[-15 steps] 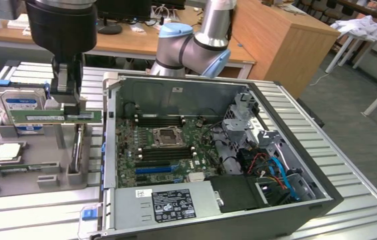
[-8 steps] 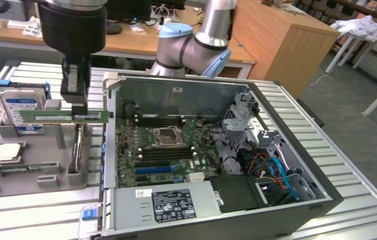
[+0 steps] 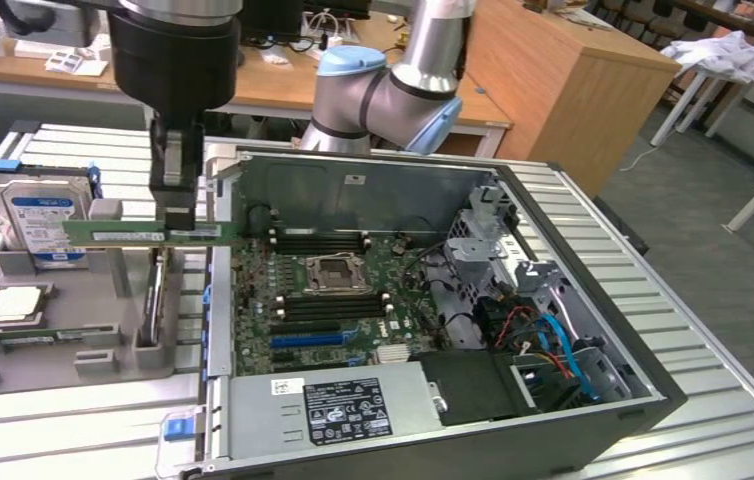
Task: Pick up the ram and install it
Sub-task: 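Pick up the ram and move it above insertion slot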
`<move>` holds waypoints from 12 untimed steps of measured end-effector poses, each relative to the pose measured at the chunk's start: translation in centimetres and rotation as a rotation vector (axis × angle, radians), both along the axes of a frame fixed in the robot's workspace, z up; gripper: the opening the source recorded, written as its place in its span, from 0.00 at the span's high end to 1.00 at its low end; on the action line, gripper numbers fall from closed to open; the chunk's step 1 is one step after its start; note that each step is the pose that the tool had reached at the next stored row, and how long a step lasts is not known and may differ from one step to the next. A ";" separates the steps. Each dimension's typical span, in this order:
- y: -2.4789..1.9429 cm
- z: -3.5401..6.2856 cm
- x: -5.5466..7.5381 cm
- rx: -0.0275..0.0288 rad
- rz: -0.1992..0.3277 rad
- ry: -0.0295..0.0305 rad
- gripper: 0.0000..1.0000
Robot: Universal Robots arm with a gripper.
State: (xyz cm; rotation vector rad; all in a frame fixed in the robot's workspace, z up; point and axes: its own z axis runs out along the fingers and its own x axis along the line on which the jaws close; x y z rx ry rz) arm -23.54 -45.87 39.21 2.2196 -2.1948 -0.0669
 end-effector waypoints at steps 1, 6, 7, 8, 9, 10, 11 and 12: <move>0.00 -0.01 0.2 0.0001 0.000 -0.0001 0.88; 0.00 0.00 1.2 0.0001 0.000 -0.0001 0.88; 0.00 0.00 1.4 0.0001 0.000 -0.0001 0.88; 0.00 0.00 1.5 0.0000 0.000 0.0000 0.88; 0.00 0.00 1.7 0.0000 0.000 0.0000 0.88; 0.00 0.00 1.9 0.0000 0.000 0.0000 0.88; 0.00 0.00 2.1 0.0000 0.000 0.0000 0.88; 0.00 0.00 2.3 0.0000 0.000 0.0000 0.88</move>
